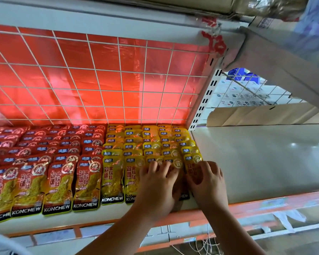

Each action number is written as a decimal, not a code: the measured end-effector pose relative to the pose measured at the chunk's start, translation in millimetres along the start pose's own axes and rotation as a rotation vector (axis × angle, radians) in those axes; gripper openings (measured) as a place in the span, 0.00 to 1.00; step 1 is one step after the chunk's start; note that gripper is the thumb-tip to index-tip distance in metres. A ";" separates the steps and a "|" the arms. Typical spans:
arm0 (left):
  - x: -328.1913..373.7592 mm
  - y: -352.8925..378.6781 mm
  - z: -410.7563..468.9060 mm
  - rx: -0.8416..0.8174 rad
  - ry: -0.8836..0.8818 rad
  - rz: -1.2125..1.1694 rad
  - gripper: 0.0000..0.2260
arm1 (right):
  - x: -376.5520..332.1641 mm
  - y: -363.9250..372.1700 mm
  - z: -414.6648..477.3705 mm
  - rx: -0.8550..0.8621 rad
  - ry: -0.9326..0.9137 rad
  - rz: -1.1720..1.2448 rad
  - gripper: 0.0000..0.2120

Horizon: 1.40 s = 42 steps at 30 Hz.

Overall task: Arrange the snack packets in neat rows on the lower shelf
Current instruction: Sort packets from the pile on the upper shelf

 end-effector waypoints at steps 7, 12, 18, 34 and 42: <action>-0.9 2.1 1.8 -0.054 -0.017 -0.012 0.31 | 0.1 0.5 2.0 -0.002 -0.022 -0.010 0.17; -1.1 1.1 2.5 -0.078 -0.015 -0.007 0.31 | -0.1 1.3 1.9 -0.019 0.002 -0.029 0.18; -0.9 -0.8 3.3 -0.093 -0.024 -0.008 0.31 | 0.4 2.5 1.7 -0.036 0.023 -0.028 0.19; -0.6 -3.1 1.9 -0.002 -0.017 -0.079 0.23 | -10.6 -16.5 13.6 -0.090 0.126 -0.079 0.29; 0.4 -5.0 1.9 0.014 -0.011 -0.054 0.23 | -15.5 -5.7 12.5 -0.128 0.165 -0.065 0.30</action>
Point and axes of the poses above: each hand's wrist, its own z-axis towards the middle knuckle, its own y-axis out of the palm, x = y × z, the point moved 4 cm from there along z, towards the middle knuckle
